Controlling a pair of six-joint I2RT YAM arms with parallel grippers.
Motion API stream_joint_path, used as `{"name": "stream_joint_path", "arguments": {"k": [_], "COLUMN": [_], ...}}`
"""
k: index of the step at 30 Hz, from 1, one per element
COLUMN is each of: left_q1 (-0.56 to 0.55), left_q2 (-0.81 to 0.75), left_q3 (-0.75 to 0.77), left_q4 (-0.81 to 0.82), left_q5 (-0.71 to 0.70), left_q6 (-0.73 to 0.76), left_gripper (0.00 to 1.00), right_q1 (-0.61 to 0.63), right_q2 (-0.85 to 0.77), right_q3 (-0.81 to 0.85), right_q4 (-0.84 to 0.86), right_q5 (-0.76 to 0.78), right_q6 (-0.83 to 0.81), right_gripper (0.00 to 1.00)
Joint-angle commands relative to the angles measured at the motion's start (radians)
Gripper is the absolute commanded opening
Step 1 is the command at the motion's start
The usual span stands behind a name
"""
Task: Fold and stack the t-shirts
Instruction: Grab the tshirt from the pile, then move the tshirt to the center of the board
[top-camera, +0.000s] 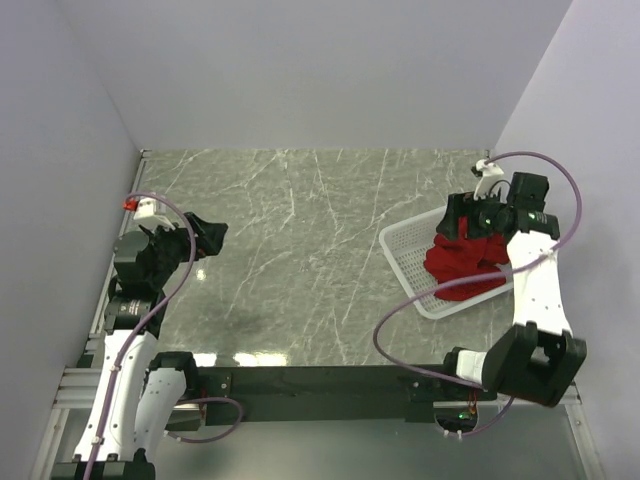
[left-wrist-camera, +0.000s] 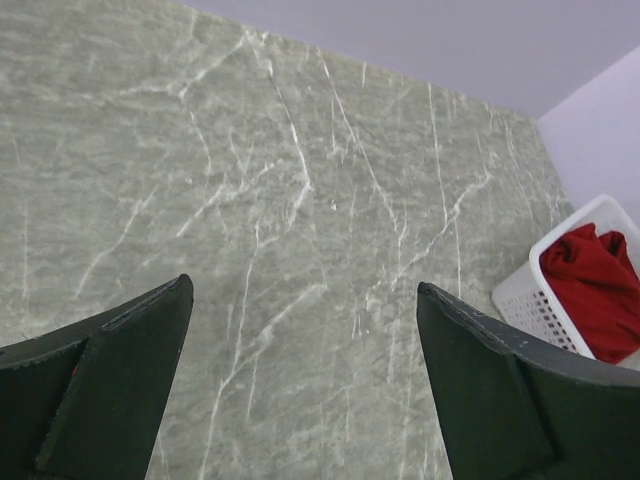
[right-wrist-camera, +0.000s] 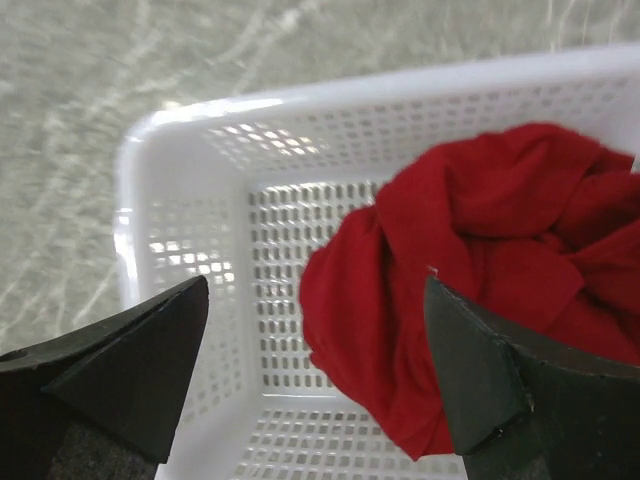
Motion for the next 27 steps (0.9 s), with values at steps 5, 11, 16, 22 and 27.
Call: {"name": "stream_joint_path", "arguments": {"k": [5, 11, 16, 22, 27], "left_q1": [0.003, 0.001, 0.001, 0.001, 0.001], "left_q2": [-0.005, 0.046, 0.049, 0.045, 0.042], "left_q3": [-0.051, -0.051, -0.051, -0.066, -0.068], "left_q4": [0.072, 0.108, 0.116, 0.159, 0.173], "left_q5": [0.055, 0.103, 0.131, 0.169, 0.193], "left_q6": [-0.023, -0.046, -0.061, -0.11, -0.142], "left_gripper": [0.99, 0.99, 0.99, 0.99, 1.0], "right_q1": [-0.002, 0.007, 0.007, 0.024, 0.136], "right_q2": [0.169, 0.298, 0.204, 0.073, 0.045], "right_q3": [0.055, 0.075, 0.15, 0.49, 0.759], "right_q4": [0.033, 0.072, 0.017, -0.097, 0.004], "right_q5": [0.231, 0.32, 0.207, -0.101, -0.209], "right_q6": [-0.018, -0.04, -0.095, -0.142, 0.04], "right_gripper": [0.89, 0.67, 0.0, 0.0, 0.0]}}
